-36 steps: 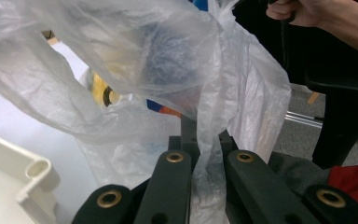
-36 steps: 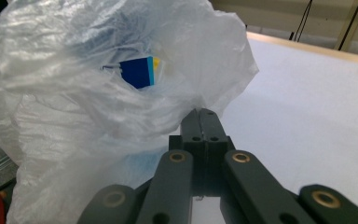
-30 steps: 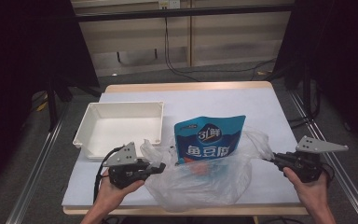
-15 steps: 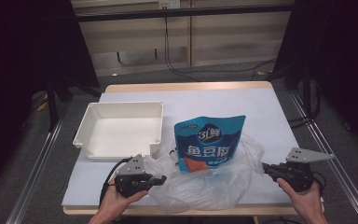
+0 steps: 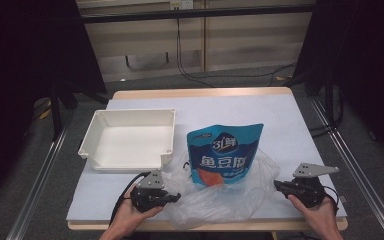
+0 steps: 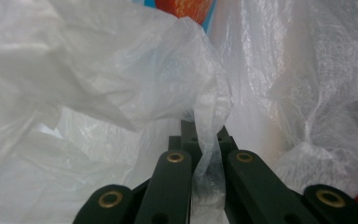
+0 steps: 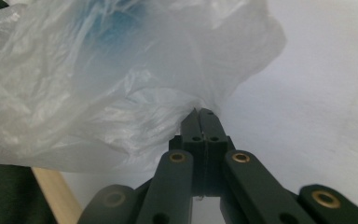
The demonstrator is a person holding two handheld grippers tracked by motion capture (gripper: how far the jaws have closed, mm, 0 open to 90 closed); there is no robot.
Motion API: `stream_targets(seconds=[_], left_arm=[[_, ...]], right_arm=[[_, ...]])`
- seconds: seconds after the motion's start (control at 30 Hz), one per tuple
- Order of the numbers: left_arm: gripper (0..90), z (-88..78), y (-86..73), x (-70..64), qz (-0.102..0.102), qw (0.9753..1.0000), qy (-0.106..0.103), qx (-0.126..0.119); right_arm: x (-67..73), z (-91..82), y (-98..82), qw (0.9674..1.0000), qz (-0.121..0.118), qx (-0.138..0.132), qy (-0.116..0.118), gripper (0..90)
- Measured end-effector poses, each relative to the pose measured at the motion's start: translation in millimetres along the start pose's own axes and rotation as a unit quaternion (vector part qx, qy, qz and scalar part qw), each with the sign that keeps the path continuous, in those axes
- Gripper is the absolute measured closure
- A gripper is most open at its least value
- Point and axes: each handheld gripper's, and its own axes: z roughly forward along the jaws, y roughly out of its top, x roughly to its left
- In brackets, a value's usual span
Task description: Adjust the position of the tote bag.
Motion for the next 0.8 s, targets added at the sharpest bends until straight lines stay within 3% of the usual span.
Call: stream_targets(seconds=[0.13, 0.27, 0.3, 0.37, 0.43, 0.47, 0.5, 0.57, 0.63, 0.7, 0.8], left_arm=[[89.7, 4.7, -2.4, 0.7, -0.003, 1.0000, 0.002, -0.003], [89.7, 6.8, -0.4, 0.7, 0.005, 0.9998, 0.007, 0.017], [89.7, 9.1, -1.6, 0.7, 0.003, 0.9999, 0.008, 0.008], [89.7, 10.8, -2.2, 2.4, 0.014, 0.9994, 0.016, 0.029], [89.7, 12.3, -2.9, 3.6, 0.014, 0.9993, 0.017, 0.030], [89.8, 14.0, -4.2, 5.1, 0.010, 0.9996, 0.014, 0.022], [89.8, 12.8, -4.2, 6.9, 0.007, 0.9993, 0.014, 0.034], [89.8, 14.8, -7.5, 9.9, 0.001, 0.9992, 0.020, 0.033], [89.9, 16.2, -9.2, 12.3, -0.006, 0.9993, 0.016, 0.034], [89.9, 17.2, -9.2, 11.6, -0.002, 0.9994, 0.016, 0.031], [89.8, 17.4, -9.1, 12.2, -0.007, 0.9994, 0.017, 0.029]], right_arm=[[-5.5, -1.3, -3.3, 1.0000, -0.001, 0.002, -0.009, 90.0], [-5.5, 1.7, -5.8, 0.9998, -0.003, 0.015, -0.016, 90.0], [-5.7, 2.8, -7.2, 0.9996, -0.007, 0.018, -0.020, 90.0], [-4.3, 4.1, -7.3, 0.9996, -0.007, 0.020, -0.021, 90.0], [-4.2, 4.7, -7.6, 0.9995, -0.009, 0.021, -0.021, 90.0], [-3.8, 6.9, -8.1, 0.9994, -0.011, 0.025, -0.020, 90.0], [-3.7, 8.6, -8.9, 0.9993, -0.011, 0.030, -0.020, 90.0], [-4.1, 11.0, -10.0, 0.9991, -0.010, 0.037, -0.016, 90.0], [-3.3, 16.6, -10.5, 0.9979, -0.015, 0.057, -0.026, 90.0], [-3.5, 19.9, -11.5, 0.9973, -0.015, 0.066, -0.027, 90.0], [-5.4, 20.1, -12.0, 0.9978, -0.009, 0.062, -0.022, 90.0]])
